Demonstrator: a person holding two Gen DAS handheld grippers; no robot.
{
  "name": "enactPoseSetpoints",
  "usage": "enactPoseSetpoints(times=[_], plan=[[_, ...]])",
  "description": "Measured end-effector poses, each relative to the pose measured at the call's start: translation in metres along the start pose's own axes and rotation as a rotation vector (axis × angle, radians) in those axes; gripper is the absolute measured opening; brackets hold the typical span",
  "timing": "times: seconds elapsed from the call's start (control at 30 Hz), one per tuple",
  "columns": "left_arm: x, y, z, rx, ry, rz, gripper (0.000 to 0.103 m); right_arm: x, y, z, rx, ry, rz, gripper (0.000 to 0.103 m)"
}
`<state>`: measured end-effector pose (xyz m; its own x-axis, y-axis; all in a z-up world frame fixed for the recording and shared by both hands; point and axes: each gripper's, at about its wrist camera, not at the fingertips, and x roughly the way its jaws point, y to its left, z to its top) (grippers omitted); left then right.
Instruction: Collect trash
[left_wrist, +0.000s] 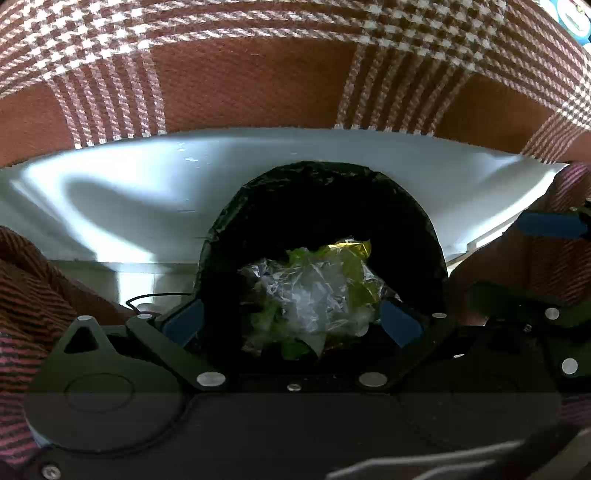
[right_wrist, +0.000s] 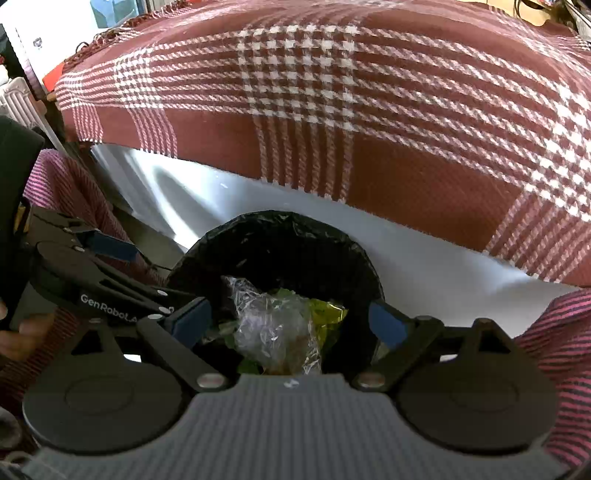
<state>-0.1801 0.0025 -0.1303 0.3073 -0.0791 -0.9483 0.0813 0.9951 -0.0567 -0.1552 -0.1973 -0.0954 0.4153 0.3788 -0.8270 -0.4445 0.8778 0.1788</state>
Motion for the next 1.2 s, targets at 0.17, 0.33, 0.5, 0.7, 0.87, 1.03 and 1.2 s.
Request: enactPoseSetpoints(times=[0.17,0.33,0.5,0.7,0.87,1.03,1.2], plan=[[0.0003,-0.0008,0.0000,0.002,0.001,0.006,0.102,0.0017,0.0007,-0.0001,-0.001,0.004,0.003,0.097],[0.0006,0.0005,0.0000,0.003,0.003,0.007,0.102,0.0024,0.0010,-0.0005,-0.007,0.007,0.005,0.097],[0.0007,0.0008,0.0001,0.004,0.003,0.007,0.102,0.0028,0.0013,-0.0003,-0.006,0.007,0.005,0.097],[0.0010,0.0003,-0.0002,0.003,0.003,0.007,0.102,0.0032,0.0010,-0.0011,-0.005,0.009,0.006,0.097],[0.0006,0.0006,-0.0004,0.004,0.003,0.005,0.102,0.0034,0.0009,-0.0008,-0.004,0.010,0.006,0.097],[-0.0006,0.0012,-0.0022,0.006,-0.003,0.000,0.102,0.0035,0.0004,-0.0019,0.000,0.009,0.006,0.098],[-0.0025,0.0006,-0.0023,0.004,-0.004,0.003,0.102,0.0032,0.0003,-0.0016,0.000,0.009,0.006,0.098]])
